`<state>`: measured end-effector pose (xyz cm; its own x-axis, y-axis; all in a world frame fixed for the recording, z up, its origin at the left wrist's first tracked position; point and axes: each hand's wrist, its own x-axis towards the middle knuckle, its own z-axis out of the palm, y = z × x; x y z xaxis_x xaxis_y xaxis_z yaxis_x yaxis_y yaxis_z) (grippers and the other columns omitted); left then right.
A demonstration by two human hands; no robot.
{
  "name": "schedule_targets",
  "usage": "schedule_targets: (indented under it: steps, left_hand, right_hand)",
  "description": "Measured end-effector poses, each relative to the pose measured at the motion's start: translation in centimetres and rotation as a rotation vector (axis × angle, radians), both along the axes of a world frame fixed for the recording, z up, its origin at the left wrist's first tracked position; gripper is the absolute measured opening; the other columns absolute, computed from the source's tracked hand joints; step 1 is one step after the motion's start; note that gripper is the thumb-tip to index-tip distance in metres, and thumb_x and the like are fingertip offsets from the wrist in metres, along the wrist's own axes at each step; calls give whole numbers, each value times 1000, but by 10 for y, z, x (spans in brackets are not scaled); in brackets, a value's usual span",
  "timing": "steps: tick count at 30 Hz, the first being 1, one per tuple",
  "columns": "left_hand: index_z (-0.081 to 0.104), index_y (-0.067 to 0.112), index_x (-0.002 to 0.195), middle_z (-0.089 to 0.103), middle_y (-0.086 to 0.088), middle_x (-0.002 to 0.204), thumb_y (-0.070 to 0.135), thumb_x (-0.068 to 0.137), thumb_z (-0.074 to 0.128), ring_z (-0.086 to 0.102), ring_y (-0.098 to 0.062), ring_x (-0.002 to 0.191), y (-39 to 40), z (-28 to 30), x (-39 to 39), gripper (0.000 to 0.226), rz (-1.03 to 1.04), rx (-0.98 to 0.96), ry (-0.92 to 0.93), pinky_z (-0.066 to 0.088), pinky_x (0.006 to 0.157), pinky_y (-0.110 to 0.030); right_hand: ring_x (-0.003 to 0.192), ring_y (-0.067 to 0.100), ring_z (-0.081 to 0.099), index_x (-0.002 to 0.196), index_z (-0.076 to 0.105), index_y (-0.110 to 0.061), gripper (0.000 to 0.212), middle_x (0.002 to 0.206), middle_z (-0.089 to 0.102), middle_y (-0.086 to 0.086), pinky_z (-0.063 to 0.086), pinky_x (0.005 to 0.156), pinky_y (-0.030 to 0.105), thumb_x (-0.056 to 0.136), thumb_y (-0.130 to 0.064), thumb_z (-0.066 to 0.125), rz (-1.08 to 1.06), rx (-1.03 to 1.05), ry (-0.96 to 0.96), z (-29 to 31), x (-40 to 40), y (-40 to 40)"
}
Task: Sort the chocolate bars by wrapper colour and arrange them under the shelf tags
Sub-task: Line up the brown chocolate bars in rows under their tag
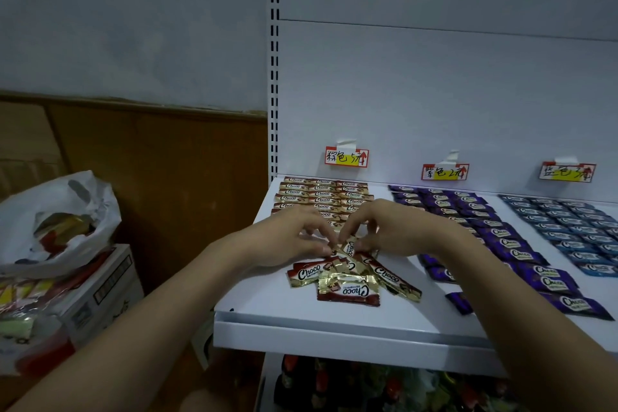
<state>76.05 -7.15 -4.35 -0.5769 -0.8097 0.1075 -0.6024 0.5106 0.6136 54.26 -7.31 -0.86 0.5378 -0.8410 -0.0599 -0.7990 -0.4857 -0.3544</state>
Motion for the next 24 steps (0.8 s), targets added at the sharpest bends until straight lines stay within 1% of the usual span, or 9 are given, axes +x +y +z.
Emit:
schedule_targets:
  steps: [2, 5, 7, 8, 10, 12, 15, 19, 24]
  left_hand:
    - [69, 39, 96, 56, 18, 107, 37, 86, 69, 51, -2, 103, 0, 0, 1, 10, 30, -16, 33, 43, 84, -22]
    - [70, 32, 87, 66, 12, 94, 30, 82, 75, 59, -4, 92, -2, 3, 6, 6, 76, 3, 158, 50, 79, -23]
    - [71, 28, 82, 70, 6, 86, 23, 81, 76, 64, -5, 82, -4, 7, 10, 7, 118, 39, 275, 51, 72, -20]
    - [71, 26, 81, 71, 3, 83, 21, 80, 77, 66, -6, 79, -5, 9, 12, 8, 145, 62, 329, 51, 68, -19]
    - [72, 25, 84, 72, -1, 80, 18, 79, 77, 68, -9, 75, -8, 11, 16, 10, 188, 108, 410, 52, 66, -18]
    - [73, 27, 90, 74, -3, 80, 15, 81, 76, 71, -13, 79, -11, 12, 20, 15, 200, 130, 418, 53, 69, -19]
    - [75, 26, 95, 75, -4, 86, 11, 84, 73, 73, -18, 81, -12, 12, 24, 20, 177, 175, 402, 56, 67, -20]
    - [74, 18, 101, 76, -5, 89, 5, 86, 68, 73, -21, 82, -9, 15, 24, 22, 122, 295, 361, 57, 67, -22]
    - [77, 14, 98, 76, -4, 85, 1, 84, 69, 74, -18, 78, -6, 23, 22, 20, 151, 274, 330, 56, 66, -18]
  right_hand:
    - [85, -16, 51, 98, 70, -35, 16, 103, 60, -22, 37, 66, 8, 89, -22, 69, 13, 17, -24, 1, 0, 0]
    - [83, 4, 60, 93, 69, -27, 13, 96, 61, -18, 46, 70, 16, 86, -17, 72, -8, 12, -64, 6, -1, -1]
    - [81, 13, 63, 91, 67, -18, 10, 91, 65, -7, 51, 72, 23, 85, -11, 71, -48, -1, -151, 9, -4, -3]
    - [80, 13, 64, 89, 66, -15, 10, 89, 67, -3, 52, 71, 23, 85, -8, 71, -76, -1, -217, 11, -5, -4]
    - [71, 10, 63, 86, 65, -16, 11, 89, 68, 4, 50, 60, 17, 85, -6, 70, -137, 2, -331, 13, -9, -6]
    - [66, 10, 62, 87, 65, -15, 11, 91, 69, 8, 49, 55, 15, 87, -5, 69, -193, 16, -399, 14, -13, -9]
    - [65, 10, 66, 93, 67, -13, 10, 94, 69, 8, 52, 55, 16, 89, -5, 67, -246, 42, -398, 13, -16, -12]
    - [67, 10, 71, 99, 70, -12, 14, 93, 69, 6, 53, 57, 14, 89, -3, 65, -287, 113, -417, 13, -17, -13]
    - [75, 18, 73, 101, 70, -8, 14, 94, 70, 12, 57, 62, 19, 90, -2, 64, -339, 182, -465, 17, -16, -10]
